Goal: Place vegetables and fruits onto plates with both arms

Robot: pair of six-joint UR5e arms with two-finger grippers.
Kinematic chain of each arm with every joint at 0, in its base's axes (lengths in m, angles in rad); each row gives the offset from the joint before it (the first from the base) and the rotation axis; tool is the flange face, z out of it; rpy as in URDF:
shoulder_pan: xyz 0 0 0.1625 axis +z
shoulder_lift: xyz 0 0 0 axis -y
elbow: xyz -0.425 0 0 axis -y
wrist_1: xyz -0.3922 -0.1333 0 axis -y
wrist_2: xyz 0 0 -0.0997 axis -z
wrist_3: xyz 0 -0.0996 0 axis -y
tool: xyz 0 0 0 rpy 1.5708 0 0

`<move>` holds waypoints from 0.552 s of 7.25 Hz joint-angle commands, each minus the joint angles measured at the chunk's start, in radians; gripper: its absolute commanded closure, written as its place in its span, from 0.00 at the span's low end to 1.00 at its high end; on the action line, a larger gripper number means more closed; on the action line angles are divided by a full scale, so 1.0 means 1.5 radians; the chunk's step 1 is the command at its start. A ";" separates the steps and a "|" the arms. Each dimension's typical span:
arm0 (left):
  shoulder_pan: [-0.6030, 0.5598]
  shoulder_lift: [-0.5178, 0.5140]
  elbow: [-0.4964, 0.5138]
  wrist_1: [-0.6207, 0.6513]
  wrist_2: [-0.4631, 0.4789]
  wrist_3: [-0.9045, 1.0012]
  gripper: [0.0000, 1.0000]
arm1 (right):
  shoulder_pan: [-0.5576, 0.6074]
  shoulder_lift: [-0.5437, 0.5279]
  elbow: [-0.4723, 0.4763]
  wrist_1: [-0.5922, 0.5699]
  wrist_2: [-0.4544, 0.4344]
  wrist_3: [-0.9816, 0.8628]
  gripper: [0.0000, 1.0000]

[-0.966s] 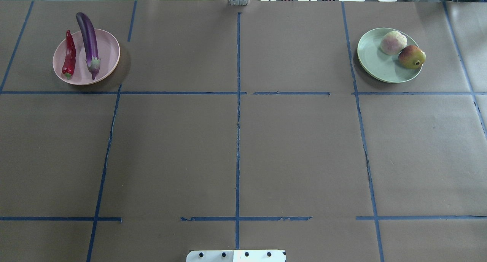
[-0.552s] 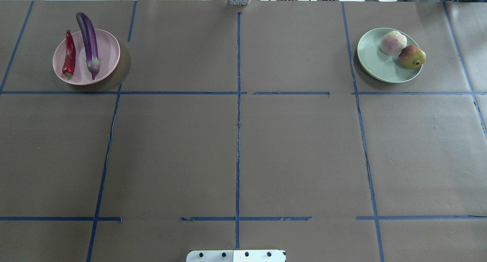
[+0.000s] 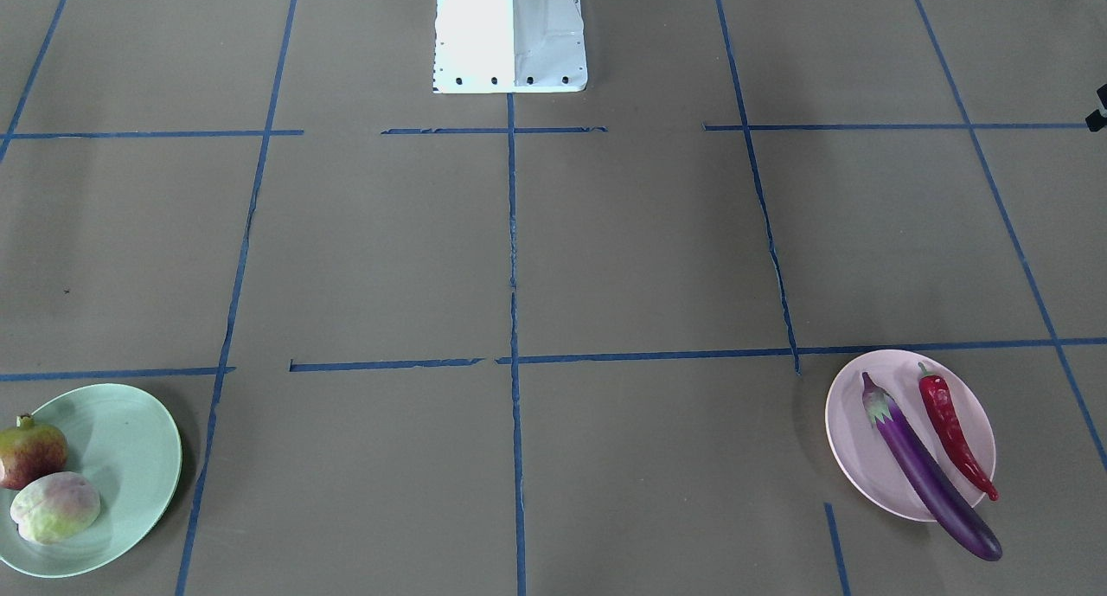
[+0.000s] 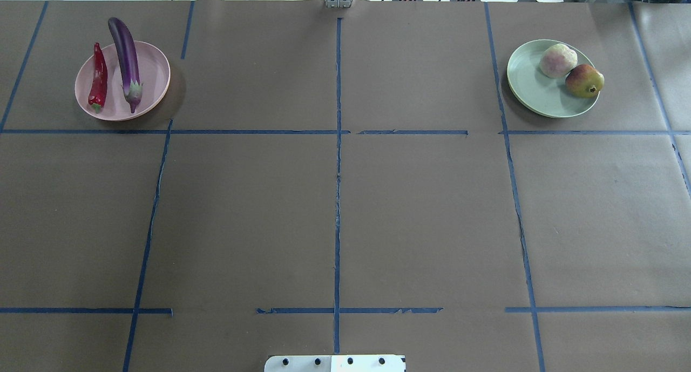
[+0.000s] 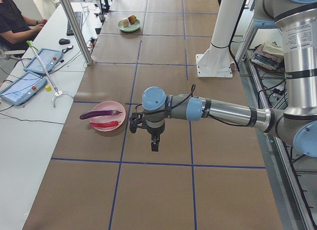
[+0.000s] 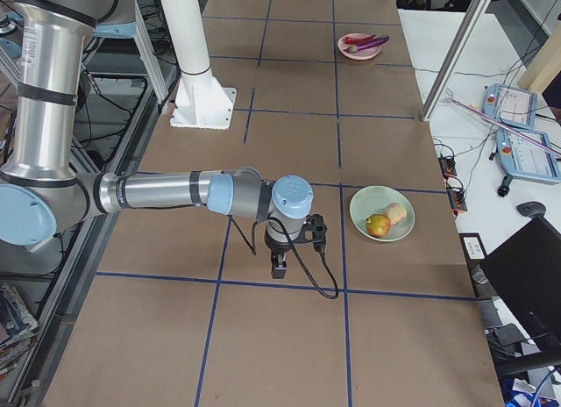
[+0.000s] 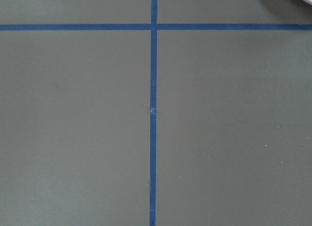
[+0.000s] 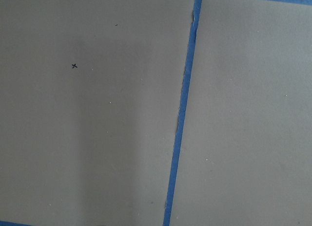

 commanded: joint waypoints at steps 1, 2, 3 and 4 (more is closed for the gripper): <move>0.002 0.004 0.003 0.001 0.000 0.000 0.00 | 0.000 -0.003 -0.001 0.000 0.010 0.000 0.00; 0.002 0.004 0.004 0.000 0.000 -0.001 0.00 | 0.000 -0.002 0.002 0.000 0.010 -0.001 0.00; 0.002 0.004 0.005 0.000 0.000 -0.001 0.00 | 0.000 0.002 0.001 0.000 0.010 -0.001 0.00; 0.002 0.004 0.008 0.000 0.001 -0.001 0.00 | -0.001 0.003 0.002 0.000 0.010 -0.001 0.00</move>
